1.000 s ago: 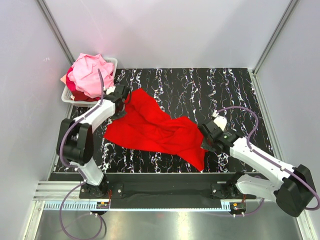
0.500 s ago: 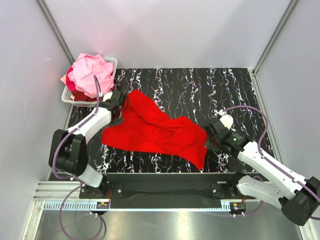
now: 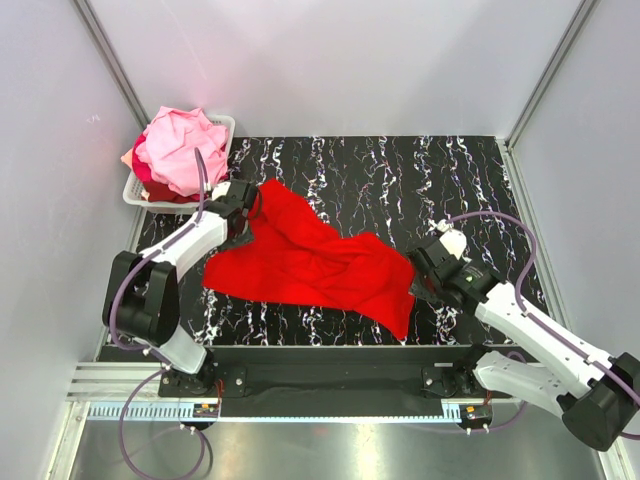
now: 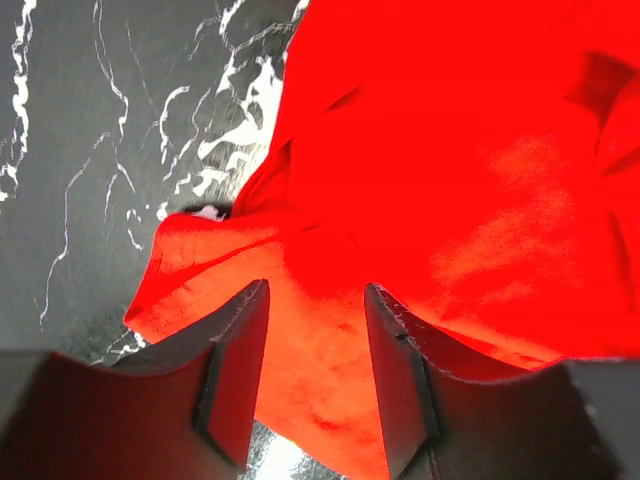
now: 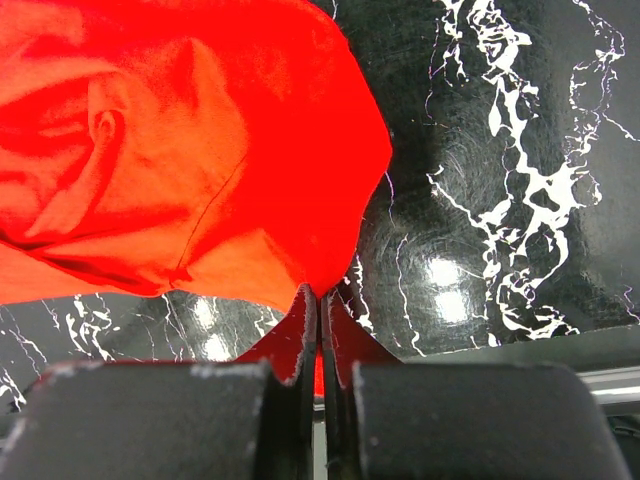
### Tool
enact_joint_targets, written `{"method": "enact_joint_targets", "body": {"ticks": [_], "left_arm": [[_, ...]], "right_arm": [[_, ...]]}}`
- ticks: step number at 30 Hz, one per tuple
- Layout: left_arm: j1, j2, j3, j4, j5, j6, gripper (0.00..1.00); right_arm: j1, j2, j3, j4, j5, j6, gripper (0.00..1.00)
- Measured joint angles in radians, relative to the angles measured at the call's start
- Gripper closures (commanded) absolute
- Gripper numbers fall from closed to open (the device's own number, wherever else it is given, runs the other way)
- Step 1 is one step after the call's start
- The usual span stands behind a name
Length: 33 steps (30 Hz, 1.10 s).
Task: Fold and stack the t-shirts
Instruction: Flatten the tshirt out
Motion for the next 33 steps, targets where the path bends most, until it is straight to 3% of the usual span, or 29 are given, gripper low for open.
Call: {"method": "enact_joint_targets", "body": {"ticks": [21, 33], "left_arm": [[0.0, 0.122, 0.083, 0.003, -0.024, 0.001, 0.59], [0.0, 0.122, 0.08, 0.003, -0.06, 0.001, 0.78]], "right_arm": [[0.0, 0.02, -0.013, 0.027, 0.0, -0.009, 1.0], [0.0, 0.021, -0.029, 0.035, -0.001, -0.009, 1.0]]}}
